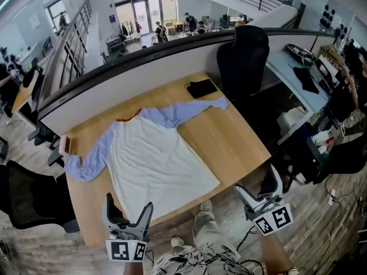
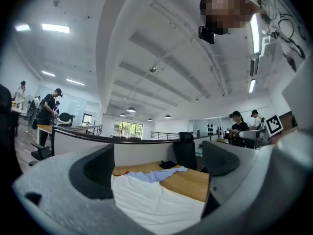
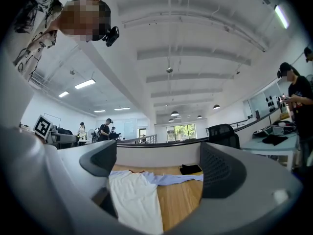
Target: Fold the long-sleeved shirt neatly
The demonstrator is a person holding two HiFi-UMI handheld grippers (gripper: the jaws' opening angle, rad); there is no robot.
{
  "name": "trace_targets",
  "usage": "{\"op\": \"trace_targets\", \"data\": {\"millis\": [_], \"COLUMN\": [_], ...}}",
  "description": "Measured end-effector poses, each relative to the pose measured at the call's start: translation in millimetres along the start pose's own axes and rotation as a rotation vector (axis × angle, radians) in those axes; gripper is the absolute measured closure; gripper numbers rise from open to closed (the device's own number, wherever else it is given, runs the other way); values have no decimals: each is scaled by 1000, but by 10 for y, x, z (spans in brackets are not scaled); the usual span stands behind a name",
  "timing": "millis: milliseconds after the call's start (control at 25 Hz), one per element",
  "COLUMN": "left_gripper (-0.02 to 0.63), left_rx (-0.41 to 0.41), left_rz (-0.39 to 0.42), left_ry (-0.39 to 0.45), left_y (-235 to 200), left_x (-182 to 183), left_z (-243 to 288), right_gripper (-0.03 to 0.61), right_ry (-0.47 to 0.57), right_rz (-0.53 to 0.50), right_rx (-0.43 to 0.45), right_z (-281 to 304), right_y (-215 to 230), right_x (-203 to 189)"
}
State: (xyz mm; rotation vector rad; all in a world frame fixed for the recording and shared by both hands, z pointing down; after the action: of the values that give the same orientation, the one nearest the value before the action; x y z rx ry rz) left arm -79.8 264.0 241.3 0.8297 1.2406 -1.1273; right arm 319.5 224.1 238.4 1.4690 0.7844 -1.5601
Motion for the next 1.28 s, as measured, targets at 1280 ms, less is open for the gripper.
{"op": "trace_targets", "data": {"millis": [1280], "left_gripper": [63], "left_rx": [40], "left_rz": [99], "left_ry": [-223], "left_y": [-24], "left_x": [-409], "left_z": [3411], "right_gripper": [200], "right_ry": [-407], "right_rz": [-127], "right_rx": [108], "right_z": [3692], "right_y": [2993], "right_x": [-1203]}}
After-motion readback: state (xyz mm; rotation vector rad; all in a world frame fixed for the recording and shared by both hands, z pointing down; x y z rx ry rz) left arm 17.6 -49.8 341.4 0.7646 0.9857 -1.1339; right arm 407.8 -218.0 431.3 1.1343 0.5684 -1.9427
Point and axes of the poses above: the fingertips, and each gripper's own axes: z forward along the fingers, y to its right, x out of its top, the point moved 7 cm from there along -z, backward along the fingers, and after that the axes turned 12 degrees about -y, right-handed, at the moved point
